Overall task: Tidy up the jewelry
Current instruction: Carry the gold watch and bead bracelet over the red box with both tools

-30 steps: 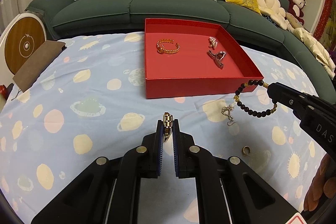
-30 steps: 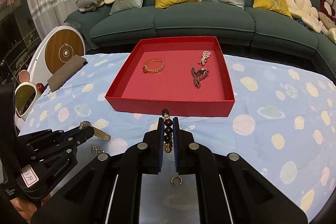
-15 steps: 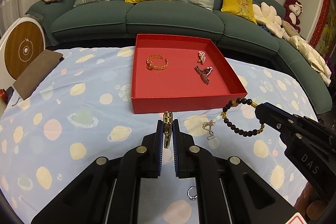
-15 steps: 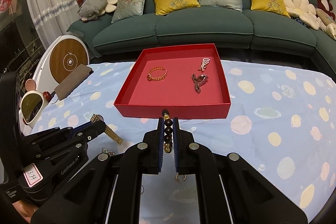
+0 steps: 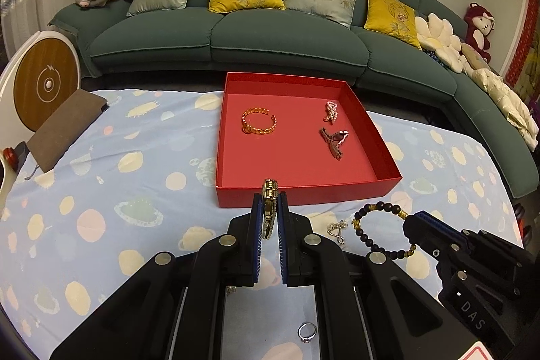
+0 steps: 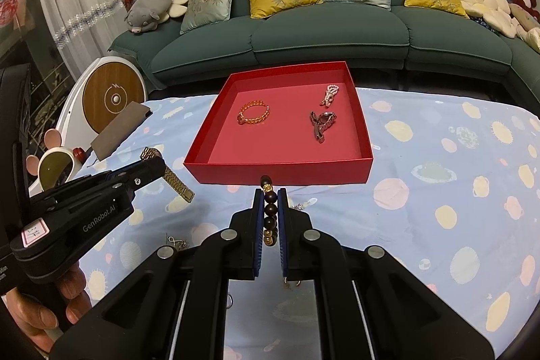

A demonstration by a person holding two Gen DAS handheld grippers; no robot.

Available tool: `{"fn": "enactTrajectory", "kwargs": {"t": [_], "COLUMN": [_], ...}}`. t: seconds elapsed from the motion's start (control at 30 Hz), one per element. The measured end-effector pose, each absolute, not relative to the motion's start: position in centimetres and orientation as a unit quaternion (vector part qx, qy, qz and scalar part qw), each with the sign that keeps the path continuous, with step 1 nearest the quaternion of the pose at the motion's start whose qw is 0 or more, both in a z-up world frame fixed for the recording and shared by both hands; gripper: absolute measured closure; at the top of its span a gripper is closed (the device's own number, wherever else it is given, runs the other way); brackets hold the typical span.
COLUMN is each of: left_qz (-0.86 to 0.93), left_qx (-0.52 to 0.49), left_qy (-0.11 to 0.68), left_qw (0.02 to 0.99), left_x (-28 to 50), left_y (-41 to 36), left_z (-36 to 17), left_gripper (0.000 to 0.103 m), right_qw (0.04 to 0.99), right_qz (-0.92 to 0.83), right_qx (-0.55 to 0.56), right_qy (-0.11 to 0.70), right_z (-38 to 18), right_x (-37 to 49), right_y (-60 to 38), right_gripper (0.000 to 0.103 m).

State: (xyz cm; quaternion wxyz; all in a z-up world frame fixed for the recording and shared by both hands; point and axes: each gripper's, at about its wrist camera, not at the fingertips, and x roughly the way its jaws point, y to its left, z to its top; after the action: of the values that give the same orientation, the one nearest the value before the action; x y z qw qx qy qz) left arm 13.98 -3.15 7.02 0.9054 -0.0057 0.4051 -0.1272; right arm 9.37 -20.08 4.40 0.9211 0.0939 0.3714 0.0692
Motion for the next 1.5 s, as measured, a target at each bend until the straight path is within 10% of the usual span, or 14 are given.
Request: {"fn": "enactTrajectory", "kwargs": {"t": [1.5], "left_qz": [-0.117], "left_qx": [0.032], "left_qy": [0.420], "left_qw": [0.900], "left_x": [26.6], "left_y": [-4.4], "left_z": [6.8], "left_gripper": [0.096], "right_qw": [0.932], "right_qz": [0.040], "right_qx": [0.106], "right_qy": [0.345], "right_z": [7.6], "right_x": [19.6], "right_y": [-22.9], "right_gripper": [0.096]}}
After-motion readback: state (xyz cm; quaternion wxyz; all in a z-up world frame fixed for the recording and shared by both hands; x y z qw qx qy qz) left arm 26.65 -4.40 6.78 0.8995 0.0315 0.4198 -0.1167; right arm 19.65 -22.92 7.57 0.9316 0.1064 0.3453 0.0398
